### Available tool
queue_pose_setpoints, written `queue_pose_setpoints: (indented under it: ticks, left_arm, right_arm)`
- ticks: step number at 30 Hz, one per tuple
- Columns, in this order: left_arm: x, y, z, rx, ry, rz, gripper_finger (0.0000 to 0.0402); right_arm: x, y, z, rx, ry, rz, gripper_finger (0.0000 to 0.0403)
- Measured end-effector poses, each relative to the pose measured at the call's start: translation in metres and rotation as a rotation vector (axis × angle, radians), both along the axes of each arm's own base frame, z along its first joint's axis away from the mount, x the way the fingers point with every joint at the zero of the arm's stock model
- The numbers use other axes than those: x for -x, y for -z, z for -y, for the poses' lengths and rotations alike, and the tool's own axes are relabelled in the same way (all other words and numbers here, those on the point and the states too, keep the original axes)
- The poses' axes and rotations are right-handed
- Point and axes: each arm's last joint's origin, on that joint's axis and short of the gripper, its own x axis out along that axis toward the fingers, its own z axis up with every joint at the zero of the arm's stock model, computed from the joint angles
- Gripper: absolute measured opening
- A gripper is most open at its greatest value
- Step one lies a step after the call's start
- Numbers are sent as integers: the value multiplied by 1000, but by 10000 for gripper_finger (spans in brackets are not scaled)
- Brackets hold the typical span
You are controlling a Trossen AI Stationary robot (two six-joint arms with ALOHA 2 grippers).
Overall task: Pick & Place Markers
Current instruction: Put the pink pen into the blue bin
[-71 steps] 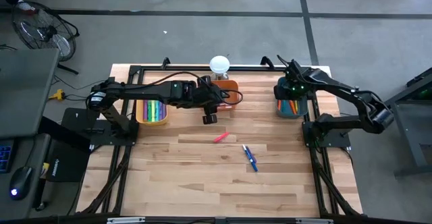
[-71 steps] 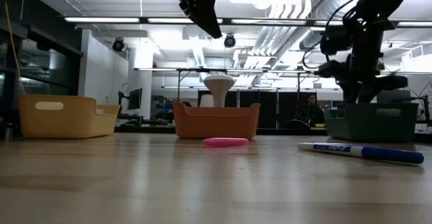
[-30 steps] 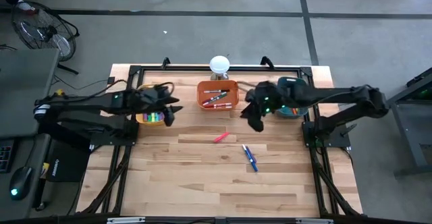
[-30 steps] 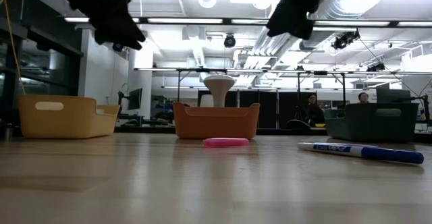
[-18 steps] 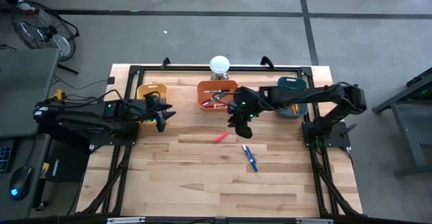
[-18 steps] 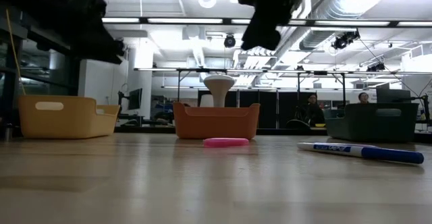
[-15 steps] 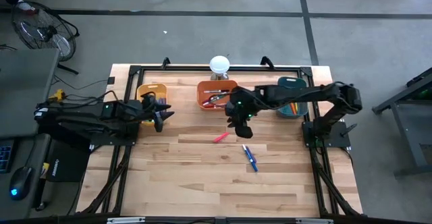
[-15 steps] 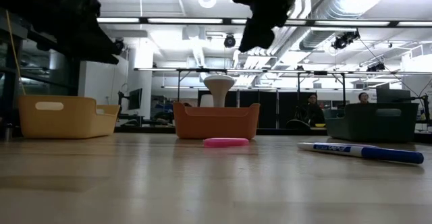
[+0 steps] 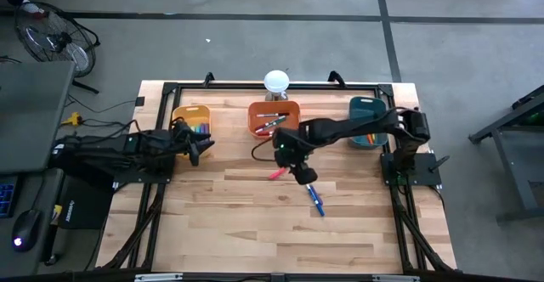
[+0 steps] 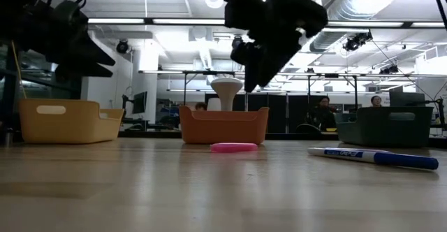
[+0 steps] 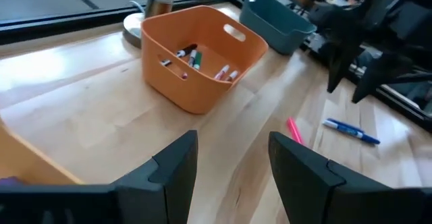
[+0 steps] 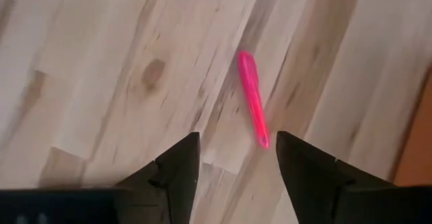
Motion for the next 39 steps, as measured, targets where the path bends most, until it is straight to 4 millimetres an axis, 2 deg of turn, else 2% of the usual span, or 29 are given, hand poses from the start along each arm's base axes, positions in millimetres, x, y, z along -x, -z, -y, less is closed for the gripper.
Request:
queue_pose_setpoints:
  ticks: [9, 16, 21, 27, 35, 39]
  left_arm:
    - [9, 15, 0, -98, 21, 36, 178]
    - [8, 14, 1, -160, 71, 99, 178]
    - [6, 13, 4, -157, 198, 127, 178]
    - [6, 13, 5, -160, 222, 131, 178]
    - [5, 14, 11, -118, 422, 145, 178]
    - [5, 14, 11, -116, 427, 145, 178]
  right_arm:
    - [-17, 25, -13, 44, -21, 16, 186]
    - [-25, 38, -9, 59, -34, 37, 186]
    - [-29, 53, -9, 61, -69, 11, 186]
    - [-33, 74, -9, 81, -103, -29, 186]
    - [-36, 78, -3, 69, -119, -11, 185]
    - [-36, 81, -2, 72, -125, -6, 184]
